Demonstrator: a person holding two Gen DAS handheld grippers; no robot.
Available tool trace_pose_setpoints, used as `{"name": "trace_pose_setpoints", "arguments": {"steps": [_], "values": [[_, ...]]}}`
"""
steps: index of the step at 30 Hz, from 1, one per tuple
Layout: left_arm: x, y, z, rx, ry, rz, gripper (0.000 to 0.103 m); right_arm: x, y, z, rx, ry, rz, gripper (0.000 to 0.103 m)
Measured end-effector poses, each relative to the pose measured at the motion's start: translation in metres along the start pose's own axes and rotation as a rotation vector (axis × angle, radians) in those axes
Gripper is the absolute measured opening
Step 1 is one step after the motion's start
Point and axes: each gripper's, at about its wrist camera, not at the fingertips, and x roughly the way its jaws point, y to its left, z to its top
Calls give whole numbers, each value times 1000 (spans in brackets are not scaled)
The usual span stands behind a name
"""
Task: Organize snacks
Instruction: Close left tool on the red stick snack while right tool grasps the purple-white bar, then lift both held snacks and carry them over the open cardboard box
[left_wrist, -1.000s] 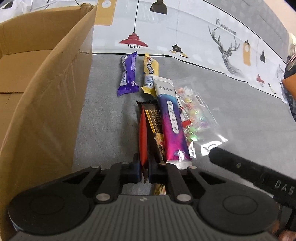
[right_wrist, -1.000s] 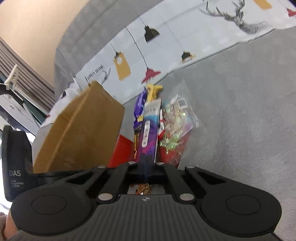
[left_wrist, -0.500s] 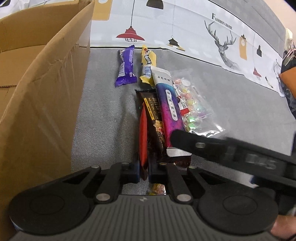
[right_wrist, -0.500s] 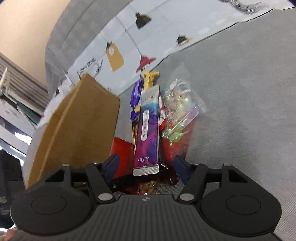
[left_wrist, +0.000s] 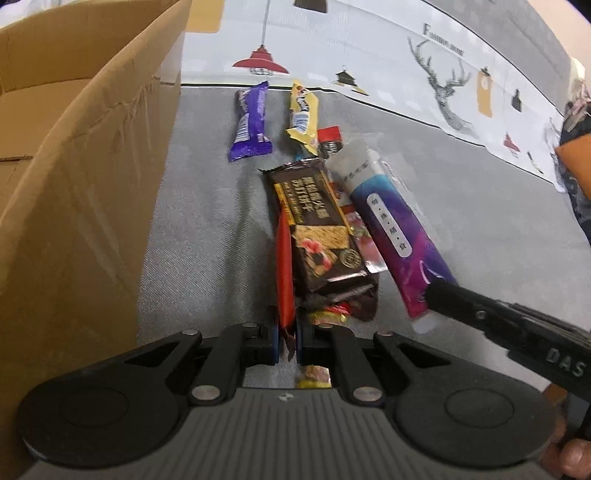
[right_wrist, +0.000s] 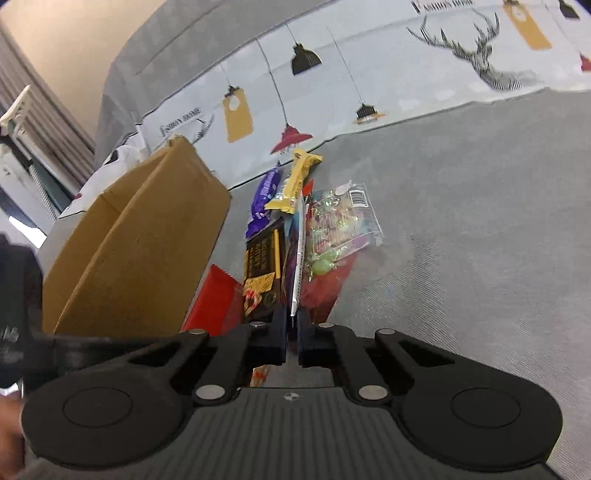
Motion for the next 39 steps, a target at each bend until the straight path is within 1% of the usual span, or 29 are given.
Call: {"name": "trace_pose_setpoints", "arguments": {"steps": [2, 4, 6, 7, 9, 11, 12, 13, 14, 15, 16, 17, 19, 21, 22, 26, 29, 31, 34, 39], "values": [[3, 0, -2, 12, 13, 5, 9, -5, 2, -2, -18, -4, 7, 6], [9, 4, -1, -16, 35, -7, 9, 1, 0, -2, -14, 29, -7, 6], [10, 4, 2, -33, 33, -18, 9, 13, -6, -2, 14, 72, -43, 8], [10, 4, 3, -33, 35, -20, 9, 19, -9, -3, 29, 96, -41, 10], [11, 5, 4, -38, 34, -25, 10, 29, -13, -4, 71, 125, -29, 12], [12, 7, 5, -47, 35, -32, 10, 34, -14, -3, 90, 130, -21, 20], [12, 7, 5, -49, 36, -35, 10, 36, -16, -3, 101, 129, -13, 22], [12, 7, 6, -37, 39, -33, 10, 39, -15, -2, 112, 129, -5, 27], [12, 5, 6, -19, 39, -29, 8, 40, -16, -2, 123, 130, 8, 29], [12, 3, 6, -2, 36, -26, 6, 42, -16, -2, 135, 130, 24, 29], [12, 3, 6, -1, 33, -27, 5, 42, -16, -2, 142, 126, 38, 26], [11, 3, 5, -7, 35, -29, 5, 43, -13, 0, 135, 120, 50, 6], [9, 2, 4, -7, 35, -29, 5, 38, -5, 1, 74, 97, 40, 6], [1, -1, 4, 9, 17, -26, 5, 29, 4, 3, 8, 63, 21, 5], [-3, -2, 5, 15, 5, -28, 5, 25, 5, 5, -2, 48, 18, 5], [-25, -7, 6, 33, -44, -39, 5, 5, -1, 9, 37, -17, 9, 5], [-43, -9, 5, 45, -70, -46, 5, -15, 0, 9, 72, -72, 45, 5], [-54, -8, 3, 41, -84, -51, 5, -29, 5, 8, 87, -107, 46, 5], [-70, -8, -1, 36, -100, -60, 5, -51, 16, 3, 60, -161, 17, 5], [-102, -2, -12, 19, -135, -70, 5, -77, 32, -6, 40, -206, -7, 5]]}}
